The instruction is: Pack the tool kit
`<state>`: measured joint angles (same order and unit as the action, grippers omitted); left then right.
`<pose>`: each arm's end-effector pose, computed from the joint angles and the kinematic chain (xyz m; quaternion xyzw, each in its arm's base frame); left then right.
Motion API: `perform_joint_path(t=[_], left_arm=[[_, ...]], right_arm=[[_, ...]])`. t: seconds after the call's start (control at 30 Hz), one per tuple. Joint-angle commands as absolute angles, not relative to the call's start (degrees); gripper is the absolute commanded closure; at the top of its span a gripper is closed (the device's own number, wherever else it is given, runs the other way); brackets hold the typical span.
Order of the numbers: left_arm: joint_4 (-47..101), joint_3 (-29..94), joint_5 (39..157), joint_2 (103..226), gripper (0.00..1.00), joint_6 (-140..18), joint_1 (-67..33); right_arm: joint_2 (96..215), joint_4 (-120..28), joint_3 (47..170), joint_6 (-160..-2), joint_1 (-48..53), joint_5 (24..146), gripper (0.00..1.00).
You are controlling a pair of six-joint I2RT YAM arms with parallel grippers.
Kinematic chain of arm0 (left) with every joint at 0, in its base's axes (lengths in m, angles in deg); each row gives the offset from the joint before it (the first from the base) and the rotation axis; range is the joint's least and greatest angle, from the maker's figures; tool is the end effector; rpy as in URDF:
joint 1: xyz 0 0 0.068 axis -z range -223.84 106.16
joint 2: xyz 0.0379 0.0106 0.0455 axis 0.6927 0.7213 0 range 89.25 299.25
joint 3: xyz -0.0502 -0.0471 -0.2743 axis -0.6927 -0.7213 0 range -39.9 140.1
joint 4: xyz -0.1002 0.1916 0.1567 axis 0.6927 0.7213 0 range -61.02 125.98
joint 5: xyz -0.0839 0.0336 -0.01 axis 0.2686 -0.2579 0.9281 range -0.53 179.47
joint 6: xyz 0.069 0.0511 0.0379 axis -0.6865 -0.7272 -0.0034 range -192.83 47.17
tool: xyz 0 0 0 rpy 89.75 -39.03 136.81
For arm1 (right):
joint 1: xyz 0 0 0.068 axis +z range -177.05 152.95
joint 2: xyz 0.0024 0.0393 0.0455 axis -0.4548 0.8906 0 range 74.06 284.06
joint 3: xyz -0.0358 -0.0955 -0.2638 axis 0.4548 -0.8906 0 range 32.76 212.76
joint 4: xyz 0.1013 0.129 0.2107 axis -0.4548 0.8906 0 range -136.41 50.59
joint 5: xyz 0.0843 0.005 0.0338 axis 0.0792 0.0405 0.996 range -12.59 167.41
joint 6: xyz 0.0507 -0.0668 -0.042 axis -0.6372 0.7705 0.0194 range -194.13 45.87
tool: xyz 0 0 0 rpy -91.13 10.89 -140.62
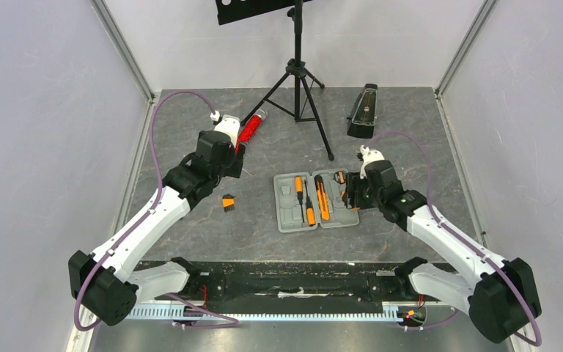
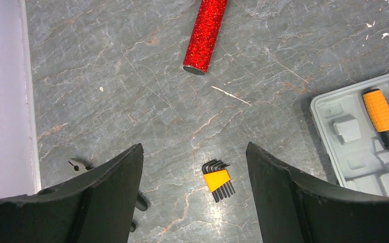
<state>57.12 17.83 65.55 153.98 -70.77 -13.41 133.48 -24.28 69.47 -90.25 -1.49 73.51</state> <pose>0.2615 -0.1137 0.3034 0.1202 0.8652 0.0505 0.4842 0.2257 0.1016 0.1965 -0.0629 0.9207 0.1071 0.3699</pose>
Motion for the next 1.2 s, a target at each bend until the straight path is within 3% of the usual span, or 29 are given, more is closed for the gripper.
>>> perform_joint_path(t=[0.0, 1.17], left_arm=[[54.64, 18.01, 64.77, 153.83, 0.20, -72.75, -13.78], [54.60, 18.00, 65.21, 154.30, 0.20, -72.75, -13.96]], right_arm=[[134.92, -25.92, 68.19, -95.52, 2.73, 71.43, 0.59], [141.56, -28.95, 62.84, -95.82, 6.08, 70.03, 0.49]])
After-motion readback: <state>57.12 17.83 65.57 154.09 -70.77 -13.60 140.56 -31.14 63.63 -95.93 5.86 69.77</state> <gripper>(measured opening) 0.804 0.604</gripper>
